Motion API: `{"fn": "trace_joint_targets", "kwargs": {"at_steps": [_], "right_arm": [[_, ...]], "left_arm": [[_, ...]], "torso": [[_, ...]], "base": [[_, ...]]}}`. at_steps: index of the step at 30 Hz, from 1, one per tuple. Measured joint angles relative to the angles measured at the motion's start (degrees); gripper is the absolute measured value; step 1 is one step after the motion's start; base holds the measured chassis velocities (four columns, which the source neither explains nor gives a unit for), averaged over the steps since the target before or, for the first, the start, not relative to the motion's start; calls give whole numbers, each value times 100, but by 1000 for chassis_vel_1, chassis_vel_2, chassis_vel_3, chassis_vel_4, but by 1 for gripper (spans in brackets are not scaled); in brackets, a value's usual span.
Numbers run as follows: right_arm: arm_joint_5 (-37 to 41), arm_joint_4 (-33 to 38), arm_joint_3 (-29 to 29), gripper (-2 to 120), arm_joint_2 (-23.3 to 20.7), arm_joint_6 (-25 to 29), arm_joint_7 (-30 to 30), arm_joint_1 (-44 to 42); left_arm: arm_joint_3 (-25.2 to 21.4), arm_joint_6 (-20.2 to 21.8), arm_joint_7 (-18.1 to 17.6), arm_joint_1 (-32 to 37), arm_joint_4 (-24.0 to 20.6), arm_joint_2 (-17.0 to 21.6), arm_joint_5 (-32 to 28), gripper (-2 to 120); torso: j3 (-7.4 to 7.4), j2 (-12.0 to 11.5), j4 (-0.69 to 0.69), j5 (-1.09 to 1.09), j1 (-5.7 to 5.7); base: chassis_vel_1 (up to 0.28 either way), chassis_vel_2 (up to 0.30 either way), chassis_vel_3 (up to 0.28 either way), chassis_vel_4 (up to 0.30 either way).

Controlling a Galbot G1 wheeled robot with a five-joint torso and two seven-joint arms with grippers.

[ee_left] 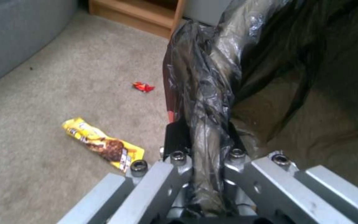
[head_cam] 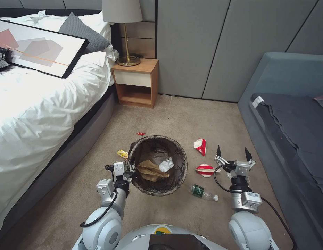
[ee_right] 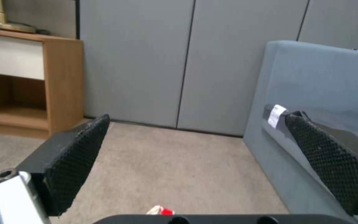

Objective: Pick up the trash bin, then pick up the garbage from the floor and place it into the trash bin.

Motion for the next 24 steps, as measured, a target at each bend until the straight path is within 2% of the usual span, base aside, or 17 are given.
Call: {"fn": "trace_joint_targets", "kwargs": {"at_steps": [11,15,18,19,22,23,24], "right_arm": [[-2,-27,45,100,-148,-4,49,36],[157,10,83,100,-478,-129,38,10],[626,61,143,100,-1180,-434,29,12],[626,61,143,100,-1180,-434,29,12],[1317,22,221,100,-1997,-702,-24,42],[1317,22,221,100,-1997,-702,-24,42],[1583,12,245,100,-2243,-785,-89,45]], "left_arm": [[-2,-8,0,27,-21,-7,14,2],[-7,-10,0,34,-25,-2,14,2],[-18,-16,1,47,-46,21,14,2],[-18,-16,1,47,-46,21,14,2],[-19,-23,2,68,-58,33,14,2],[-19,-23,2,68,-58,33,14,2],[-19,-28,5,78,-59,32,16,2]], "torso": [[0,0,0,1,0],[0,0,-1,1,0],[0,0,0,1,0],[0,0,0,1,0],[0,0,0,1,0],[0,0,0,1,0],[0,0,0,2,0]], "base": [[-47,43,50,-38],[0,0,0,0],[0,0,0,0],[0,0,0,0],[0,0,0,0],[0,0,0,0],[0,0,0,0]]}}
